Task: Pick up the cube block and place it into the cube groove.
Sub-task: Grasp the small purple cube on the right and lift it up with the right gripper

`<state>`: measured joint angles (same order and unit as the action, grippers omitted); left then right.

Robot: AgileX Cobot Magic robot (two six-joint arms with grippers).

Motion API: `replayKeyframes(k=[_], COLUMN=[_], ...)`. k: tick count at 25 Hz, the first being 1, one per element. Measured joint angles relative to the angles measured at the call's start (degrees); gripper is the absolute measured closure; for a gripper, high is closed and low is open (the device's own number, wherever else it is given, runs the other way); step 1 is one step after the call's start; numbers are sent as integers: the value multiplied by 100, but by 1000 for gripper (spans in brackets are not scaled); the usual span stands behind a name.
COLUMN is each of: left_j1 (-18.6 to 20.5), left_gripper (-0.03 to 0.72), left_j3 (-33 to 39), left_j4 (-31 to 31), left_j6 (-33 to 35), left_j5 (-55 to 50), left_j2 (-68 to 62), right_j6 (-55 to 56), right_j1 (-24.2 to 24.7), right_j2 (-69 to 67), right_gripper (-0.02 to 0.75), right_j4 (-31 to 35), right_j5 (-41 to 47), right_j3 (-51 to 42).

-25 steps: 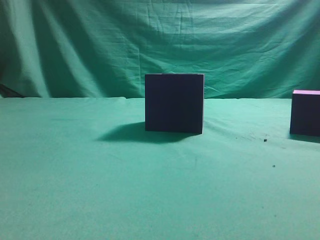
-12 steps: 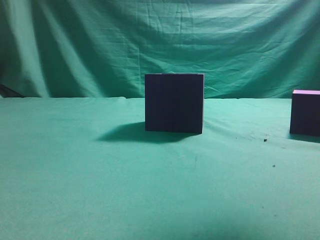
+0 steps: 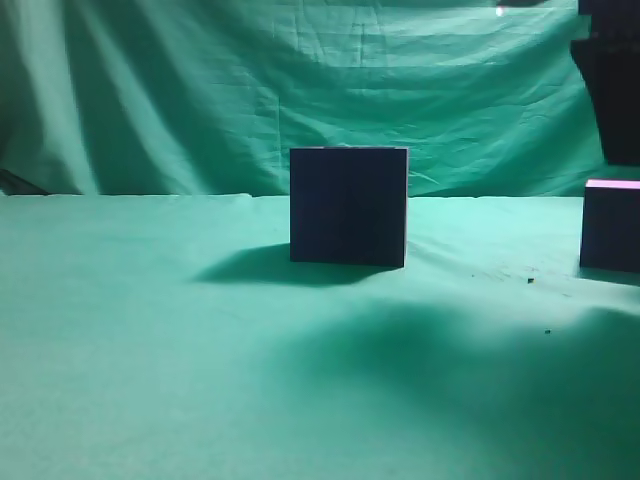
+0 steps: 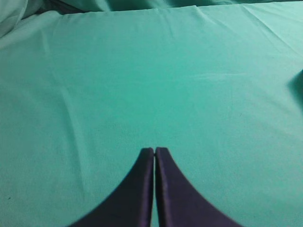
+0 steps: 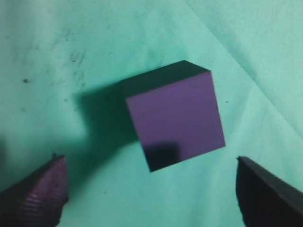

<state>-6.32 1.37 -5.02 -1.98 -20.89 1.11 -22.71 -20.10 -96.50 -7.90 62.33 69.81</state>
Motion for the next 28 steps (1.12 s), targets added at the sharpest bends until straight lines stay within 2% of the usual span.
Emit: replayKeyframes(k=[1,8,16,17,21,22,25,27,28], left_j1=[0,0,0,0,0,0,0,0,0], left_gripper=[688,688,688,688,688,688,688,688,688], left_j3=[0,0,0,0,0,0,0,0,0], left_j4=[0,0,0,0,0,0,0,0,0], left_j6=[0,0,0,0,0,0,0,0,0], left_j5=[0,0,0,0,0,0,0,0,0], left_j2=[0,0,0,0,0,0,0,0,0], right_j6=[0,-11,-246,-260,-318,-318,-327,-338,-338], right_j1=[37,368,391,391,391,391,395,395,395], right_j2=[-103,-554,-803,-816,-816,-816,-816,-816,-816], right_gripper=[92,107,107,165,166,218,299,288,331], right_j4=[-23,117,357,357,357,357,357,357,357], right_j5=[0,-156,-368,-371,-410,-422,-430,-430,-420], right_j3=[35,227,227,227,227,227,250,252,252])
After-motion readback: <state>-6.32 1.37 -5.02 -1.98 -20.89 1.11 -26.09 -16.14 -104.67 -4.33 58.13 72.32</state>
